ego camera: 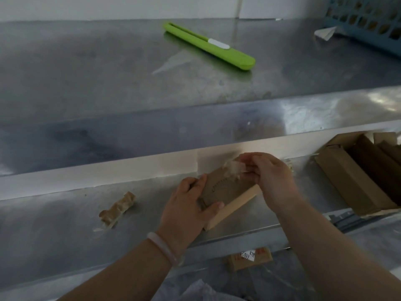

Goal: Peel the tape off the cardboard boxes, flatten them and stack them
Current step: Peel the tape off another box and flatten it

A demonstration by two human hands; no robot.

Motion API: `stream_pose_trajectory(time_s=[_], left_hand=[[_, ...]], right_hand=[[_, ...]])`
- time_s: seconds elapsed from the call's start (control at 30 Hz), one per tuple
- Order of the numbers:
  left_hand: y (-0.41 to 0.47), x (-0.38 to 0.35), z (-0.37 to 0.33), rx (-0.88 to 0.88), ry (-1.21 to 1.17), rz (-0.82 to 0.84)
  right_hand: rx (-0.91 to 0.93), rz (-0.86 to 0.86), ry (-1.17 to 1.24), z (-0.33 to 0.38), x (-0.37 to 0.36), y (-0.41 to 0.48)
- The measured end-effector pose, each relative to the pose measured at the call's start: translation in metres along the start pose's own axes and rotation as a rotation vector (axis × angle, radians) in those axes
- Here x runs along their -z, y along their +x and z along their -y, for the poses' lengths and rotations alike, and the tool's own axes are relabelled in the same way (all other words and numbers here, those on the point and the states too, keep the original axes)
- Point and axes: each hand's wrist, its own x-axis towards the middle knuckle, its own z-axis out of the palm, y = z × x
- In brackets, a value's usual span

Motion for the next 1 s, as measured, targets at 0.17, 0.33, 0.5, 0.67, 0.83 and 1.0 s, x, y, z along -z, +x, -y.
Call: stream_pose_trajectory(time_s=[0.17, 0.33, 0.5, 0.67, 0.83, 1.0], left_hand=[[0.001, 0.002, -0.001, 0.002, 0.020, 0.019], [0.006, 0.009, -0.003, -0.072, 0.052, 0.043], [0.014, 0.009, -0.019, -0.199, 0.252, 0.039], [0.011, 0.005, -0.019, -0.221, 0.238, 0.064], [0.017, 0.012, -0.012, -0.263, 0.200, 0.119], [0.015, 0.017, -0.003, -0.292, 0.172, 0.152]], right_hand=[[0.387, 0.072, -0.870, -0.002, -0.001, -0.008], [0.452, 0.085, -1.141, -0.013, 0.003, -0.002], [0.593, 0.074, -1.364, -0.022, 0.003, 0.003], [0.528, 0.055, -1.316, -0.013, 0.010, 0.013], [0.571, 0.017, -1.218, -0.013, 0.016, 0.018], [0.718, -0.072, -1.186, -0.010, 0.037, 0.031]])
